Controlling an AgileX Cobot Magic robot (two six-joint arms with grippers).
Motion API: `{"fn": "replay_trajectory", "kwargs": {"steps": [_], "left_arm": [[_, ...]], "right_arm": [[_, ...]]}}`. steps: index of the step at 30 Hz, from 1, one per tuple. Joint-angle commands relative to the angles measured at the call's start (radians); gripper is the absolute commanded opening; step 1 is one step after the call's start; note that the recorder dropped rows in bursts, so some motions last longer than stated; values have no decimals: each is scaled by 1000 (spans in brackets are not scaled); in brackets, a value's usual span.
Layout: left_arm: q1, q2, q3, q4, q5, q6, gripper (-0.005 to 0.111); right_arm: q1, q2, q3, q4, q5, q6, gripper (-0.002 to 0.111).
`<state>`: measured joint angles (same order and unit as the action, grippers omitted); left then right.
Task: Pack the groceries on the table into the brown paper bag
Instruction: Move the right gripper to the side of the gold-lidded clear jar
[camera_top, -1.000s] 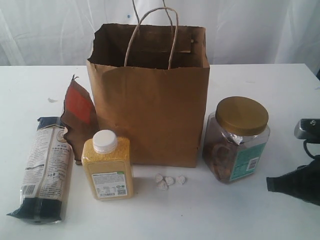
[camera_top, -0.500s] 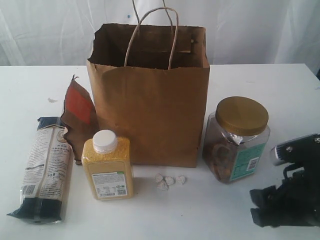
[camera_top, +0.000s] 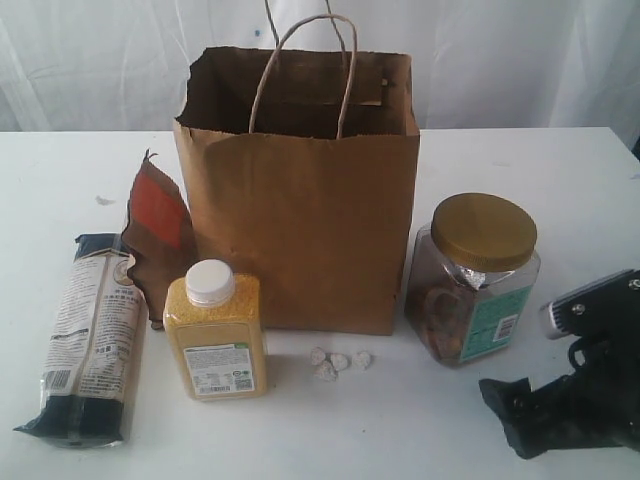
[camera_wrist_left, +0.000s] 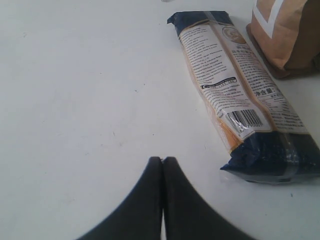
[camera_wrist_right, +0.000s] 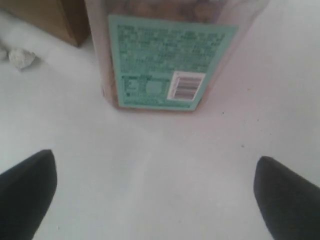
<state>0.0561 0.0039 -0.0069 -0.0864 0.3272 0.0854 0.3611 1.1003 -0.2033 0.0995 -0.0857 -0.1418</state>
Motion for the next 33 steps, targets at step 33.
{"fn": "replay_trajectory", "kwargs": {"steps": [33], "left_arm": [[0, -4, 7, -4, 6, 0, 0]], "right_arm": [[7, 523, -67, -30, -840, -82, 104]]}}
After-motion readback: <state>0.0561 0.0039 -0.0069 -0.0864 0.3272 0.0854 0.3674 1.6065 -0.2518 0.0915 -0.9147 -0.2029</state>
